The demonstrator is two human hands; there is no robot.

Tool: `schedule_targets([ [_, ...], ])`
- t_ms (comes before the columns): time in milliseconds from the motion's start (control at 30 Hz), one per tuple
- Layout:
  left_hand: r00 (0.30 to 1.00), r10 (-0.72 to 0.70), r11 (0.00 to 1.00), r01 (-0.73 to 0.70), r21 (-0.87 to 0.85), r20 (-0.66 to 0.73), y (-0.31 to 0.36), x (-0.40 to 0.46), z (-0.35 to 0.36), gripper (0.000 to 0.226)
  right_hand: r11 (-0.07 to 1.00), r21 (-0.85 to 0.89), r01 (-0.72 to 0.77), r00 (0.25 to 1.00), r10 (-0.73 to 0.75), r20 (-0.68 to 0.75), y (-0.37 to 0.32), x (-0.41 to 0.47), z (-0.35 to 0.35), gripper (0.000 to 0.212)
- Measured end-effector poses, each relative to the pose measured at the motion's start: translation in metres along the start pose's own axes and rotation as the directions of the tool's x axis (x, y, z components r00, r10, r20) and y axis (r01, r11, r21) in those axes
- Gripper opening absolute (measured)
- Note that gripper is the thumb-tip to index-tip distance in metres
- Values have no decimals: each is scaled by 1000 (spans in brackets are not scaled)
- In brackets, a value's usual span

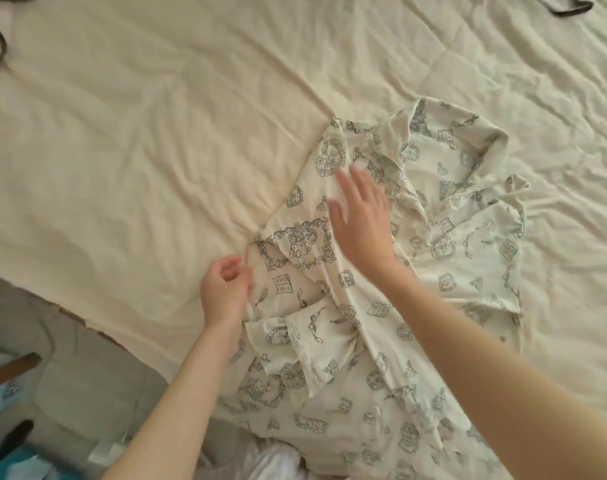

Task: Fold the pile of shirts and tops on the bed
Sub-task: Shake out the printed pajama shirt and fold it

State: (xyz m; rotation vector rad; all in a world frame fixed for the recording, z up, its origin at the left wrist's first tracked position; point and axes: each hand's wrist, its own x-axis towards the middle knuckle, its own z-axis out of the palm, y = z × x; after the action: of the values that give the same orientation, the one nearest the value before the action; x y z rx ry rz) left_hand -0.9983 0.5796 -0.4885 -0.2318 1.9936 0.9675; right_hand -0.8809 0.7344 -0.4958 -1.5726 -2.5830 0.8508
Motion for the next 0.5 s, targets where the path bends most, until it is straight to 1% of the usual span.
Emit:
schedule_targets([
  [33,994,112,973,-111,204,5,-20,-29,-23,29,997,-62,38,999,-36,31,-4,-62,0,49],
  [67,981,189,931,-190,312,34,-28,-31,-33,31,990,-114,88,995,-82,57,0,-91,9,50],
  [133,964,245,866,-267,423,108,-44,-28,-47,30,979,-149,140,984,-122,129,11,-135,24,50],
  [167,954,265,830,-299,471,139,-49,-27,-51,27,981,-146,130,980,-105,167,17,-152,28,49],
  [200,946,278,790,-323,521,166,-54,-26,-54,25,982,-160,100,980,-69,184,27,-164,33,49],
  [267,936,287,735,-351,581,202,-65,-31,-60,21,982,-190,-9,982,45,185,42,-192,37,51],
  [333,940,272,713,-340,614,205,-79,-41,-66,18,973,-202,-111,976,146,164,56,-223,36,56],
  [400,955,227,726,-297,621,193,-93,-53,-71,15,970,-139,-201,969,217,115,67,-249,32,60],
  [500,965,39,802,-185,567,260,-123,-71,-81,21,942,-76,-326,945,328,14,86,-281,23,59],
])
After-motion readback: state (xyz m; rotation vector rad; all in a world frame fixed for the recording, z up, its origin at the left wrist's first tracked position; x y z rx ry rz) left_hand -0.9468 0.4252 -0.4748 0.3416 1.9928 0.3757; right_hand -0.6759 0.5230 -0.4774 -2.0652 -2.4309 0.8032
